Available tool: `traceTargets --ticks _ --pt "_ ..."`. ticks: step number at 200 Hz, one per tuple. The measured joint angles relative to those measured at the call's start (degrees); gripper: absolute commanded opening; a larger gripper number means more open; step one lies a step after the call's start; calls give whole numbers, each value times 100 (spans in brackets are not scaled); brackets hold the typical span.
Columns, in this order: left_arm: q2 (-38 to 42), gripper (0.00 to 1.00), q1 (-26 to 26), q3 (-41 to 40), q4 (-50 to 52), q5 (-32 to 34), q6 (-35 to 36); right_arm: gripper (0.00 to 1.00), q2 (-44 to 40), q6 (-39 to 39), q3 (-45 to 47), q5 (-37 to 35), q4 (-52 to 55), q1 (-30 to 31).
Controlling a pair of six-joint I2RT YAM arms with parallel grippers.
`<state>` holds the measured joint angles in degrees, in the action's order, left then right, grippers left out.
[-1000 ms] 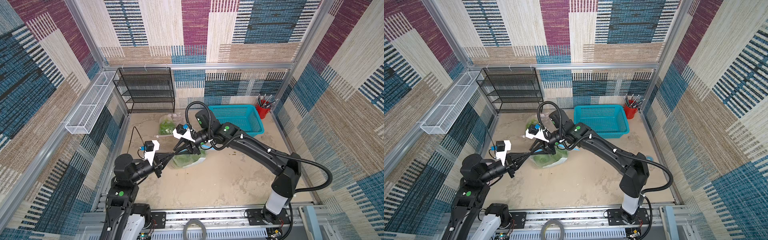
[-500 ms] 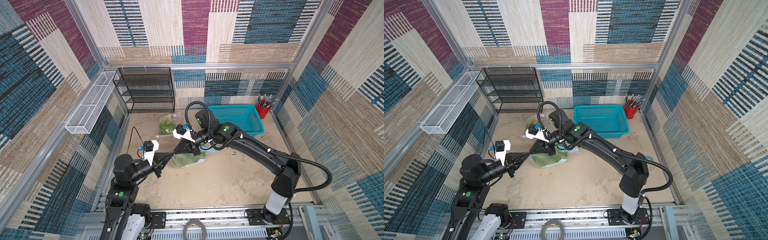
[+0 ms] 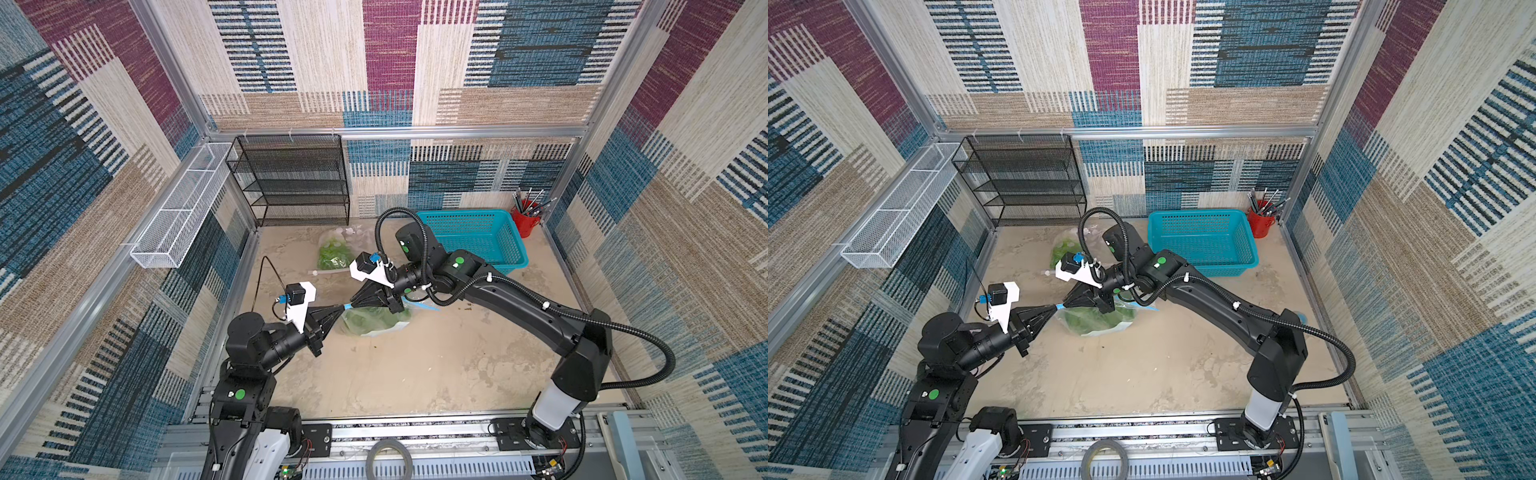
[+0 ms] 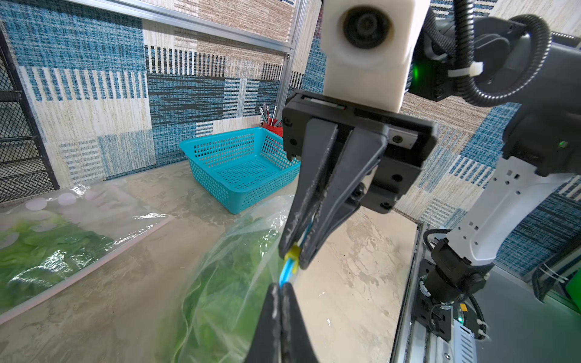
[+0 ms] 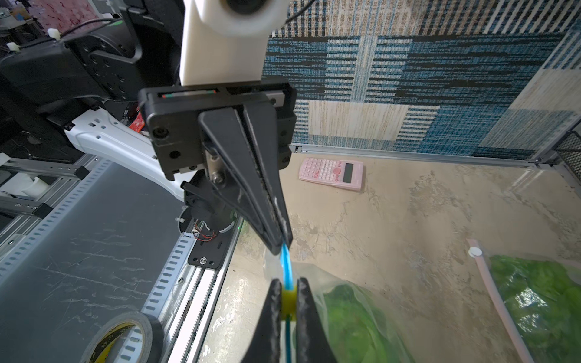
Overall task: Open the zip-top bag and take out the chinese cabbages
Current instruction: Unzip the zipper on the zipper food storage bag.
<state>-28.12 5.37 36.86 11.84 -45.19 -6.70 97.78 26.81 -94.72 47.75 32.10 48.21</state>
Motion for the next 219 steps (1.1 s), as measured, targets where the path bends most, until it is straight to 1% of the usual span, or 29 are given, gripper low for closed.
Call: traceTargets --ticks 107,219 --pt "11 0 0 52 219 304 85 0 -581 -87 852 -341 -271 -264" --pt "28 0 0 118 385 699 195 0 -977 -160 1510 -595 -470 -597"
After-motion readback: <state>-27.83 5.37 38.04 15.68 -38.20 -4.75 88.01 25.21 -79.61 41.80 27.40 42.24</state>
